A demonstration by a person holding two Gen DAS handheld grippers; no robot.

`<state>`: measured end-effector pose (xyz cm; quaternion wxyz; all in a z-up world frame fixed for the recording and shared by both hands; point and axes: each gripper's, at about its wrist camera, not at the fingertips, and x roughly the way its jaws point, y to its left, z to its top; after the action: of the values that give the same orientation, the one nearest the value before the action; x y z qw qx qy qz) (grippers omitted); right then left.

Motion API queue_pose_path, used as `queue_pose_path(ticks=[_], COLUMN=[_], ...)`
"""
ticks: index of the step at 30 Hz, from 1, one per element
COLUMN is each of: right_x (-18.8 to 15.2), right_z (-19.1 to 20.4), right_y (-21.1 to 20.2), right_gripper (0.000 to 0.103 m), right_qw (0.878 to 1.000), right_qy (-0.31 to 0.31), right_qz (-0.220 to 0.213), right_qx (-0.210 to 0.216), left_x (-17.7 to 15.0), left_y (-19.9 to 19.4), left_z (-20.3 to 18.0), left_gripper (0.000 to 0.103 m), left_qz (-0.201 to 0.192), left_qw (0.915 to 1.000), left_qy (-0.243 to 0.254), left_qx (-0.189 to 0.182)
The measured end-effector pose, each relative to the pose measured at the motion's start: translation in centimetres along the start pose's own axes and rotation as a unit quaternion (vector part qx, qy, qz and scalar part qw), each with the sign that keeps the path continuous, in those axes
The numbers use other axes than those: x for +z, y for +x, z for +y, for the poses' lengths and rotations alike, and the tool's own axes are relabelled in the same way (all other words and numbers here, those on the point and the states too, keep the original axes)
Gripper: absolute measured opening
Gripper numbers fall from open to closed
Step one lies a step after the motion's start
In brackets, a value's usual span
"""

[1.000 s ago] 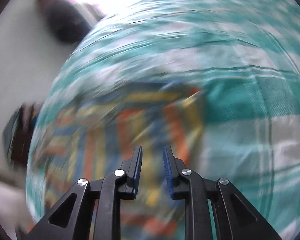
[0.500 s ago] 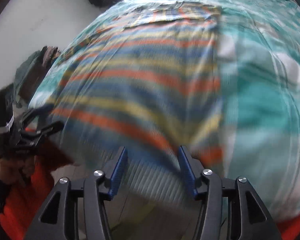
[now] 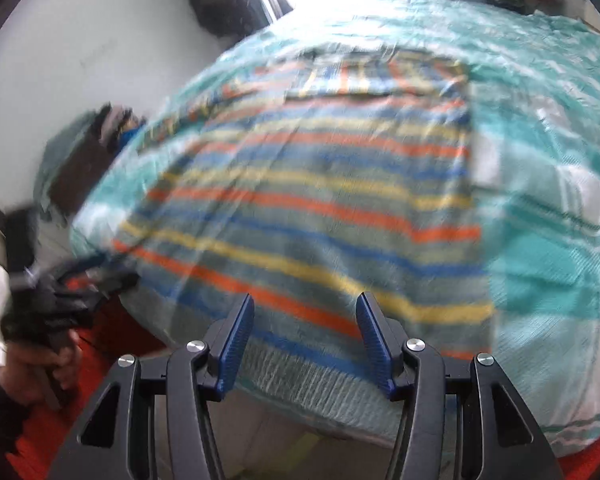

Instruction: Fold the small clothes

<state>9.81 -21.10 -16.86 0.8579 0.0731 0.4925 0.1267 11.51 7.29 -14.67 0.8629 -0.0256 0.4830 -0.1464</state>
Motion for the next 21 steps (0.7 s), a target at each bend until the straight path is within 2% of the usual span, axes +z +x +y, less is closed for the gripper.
queue_pose_path(ticks=[5,9,12,16,19,21], right_x=[-1.6,-1.2,-0.8,-0.6,-0.4,-0.4], right_z=[0.8,1.4,1.9,2.5,2.8,2.9], right_y=[1.3,1.4,1.3,1.4,1.9,2.4], right_gripper=[0.053,0.053,0.053,0.054,0.054,0.054], right_qw=[1.0,0.999,0.999,0.999,0.998,0.998], right_qy=[-0.016,-0.032,-0.041,-0.052,-0.058,-0.061], right_qz=[0.023,0.015,0.008,0.004,0.01,0.015], right_qx=[-0.004,-0.004,-0.001,0.005,0.008,0.012], left_x=[2.1,6.7,10.8,14.6,15.2,15.6], left_y=[-2.2,-2.2,-0.9,5.0,9.0,10.3], left_z=[3.2,9.6,16.6,25.0,28.0,29.1], left_gripper=[0.102,0.102,0.102,0.1,0.096,0.096], left_qz=[-0.034,-0.066,-0.098,-0.068,-0.047,-0.068], left_qw=[0.9967,0.9889,0.9737,0.9482,0.9305,0.9168], left_qy=[-0.058,-0.126,-0.201,-0.309,-0.363,-0.393], left_qx=[-0.045,-0.044,-0.044,-0.028,-0.021,-0.023])
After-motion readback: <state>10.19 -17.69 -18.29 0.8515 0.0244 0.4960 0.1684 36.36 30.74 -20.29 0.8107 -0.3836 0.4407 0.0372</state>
